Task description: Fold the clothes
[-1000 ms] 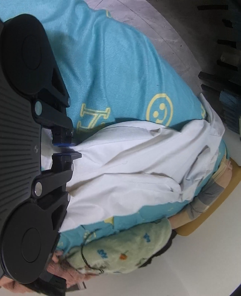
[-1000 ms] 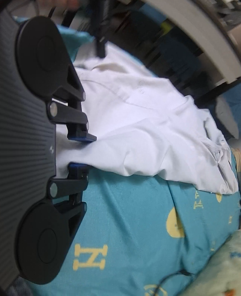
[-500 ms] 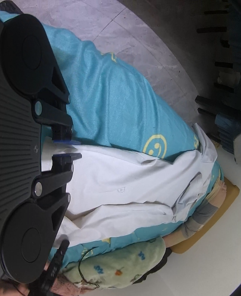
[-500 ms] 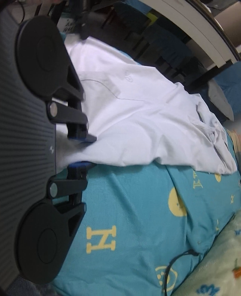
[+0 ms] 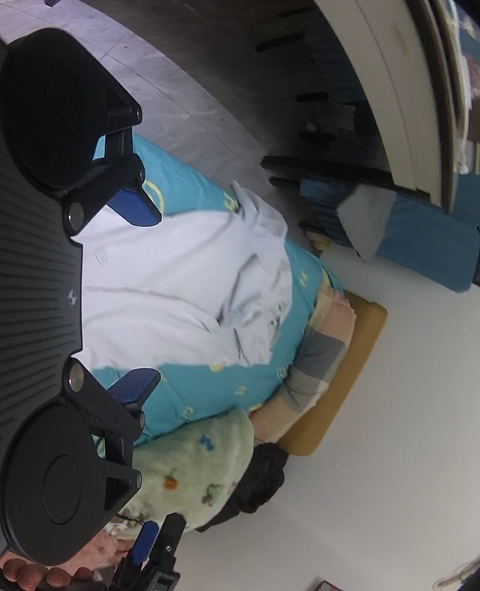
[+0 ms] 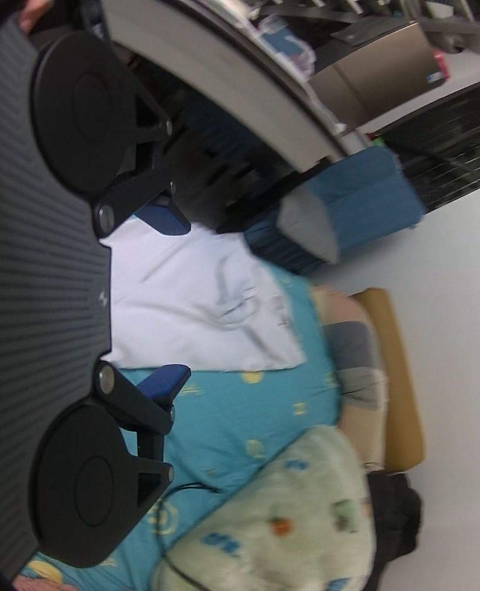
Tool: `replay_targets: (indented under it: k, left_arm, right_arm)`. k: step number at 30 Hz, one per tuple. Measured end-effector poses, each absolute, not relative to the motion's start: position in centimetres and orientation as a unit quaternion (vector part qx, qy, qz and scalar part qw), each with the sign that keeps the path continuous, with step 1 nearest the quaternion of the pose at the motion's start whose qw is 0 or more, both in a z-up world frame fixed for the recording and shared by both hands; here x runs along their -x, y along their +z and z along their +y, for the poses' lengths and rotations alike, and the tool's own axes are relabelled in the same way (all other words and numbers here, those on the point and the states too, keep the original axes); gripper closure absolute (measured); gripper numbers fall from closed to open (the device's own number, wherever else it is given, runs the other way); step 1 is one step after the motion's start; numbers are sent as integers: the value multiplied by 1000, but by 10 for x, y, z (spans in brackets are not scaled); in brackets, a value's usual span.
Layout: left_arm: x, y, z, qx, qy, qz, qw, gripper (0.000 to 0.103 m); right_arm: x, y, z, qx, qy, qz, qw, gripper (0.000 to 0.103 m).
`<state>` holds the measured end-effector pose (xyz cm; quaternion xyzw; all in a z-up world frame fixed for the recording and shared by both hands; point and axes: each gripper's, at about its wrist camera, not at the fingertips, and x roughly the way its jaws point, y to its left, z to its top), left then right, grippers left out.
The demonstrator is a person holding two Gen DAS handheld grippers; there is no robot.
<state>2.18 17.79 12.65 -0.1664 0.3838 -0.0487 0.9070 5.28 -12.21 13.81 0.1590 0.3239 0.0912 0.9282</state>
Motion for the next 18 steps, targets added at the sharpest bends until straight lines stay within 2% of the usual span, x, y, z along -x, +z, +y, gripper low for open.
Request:
replay_targets:
  k: [2, 6, 11, 18]
  left_arm:
    - [-38, 131, 163, 160, -49, 385, 907, 16]
    - [-81, 123, 139, 159, -46, 397, 903, 16]
    - [-157, 76, 130, 138, -32, 418, 898, 16]
    - [-258, -15, 114, 129, -12, 447, 885, 16]
  right_arm:
    - [-56, 146, -121, -152, 88, 312, 934, 24]
    - [-64, 125, -124, -155, 95, 308, 934, 24]
    - [-79, 69, -125, -121, 92, 312, 938, 24]
    - [-113, -39, -146, -136, 81, 326, 932, 24]
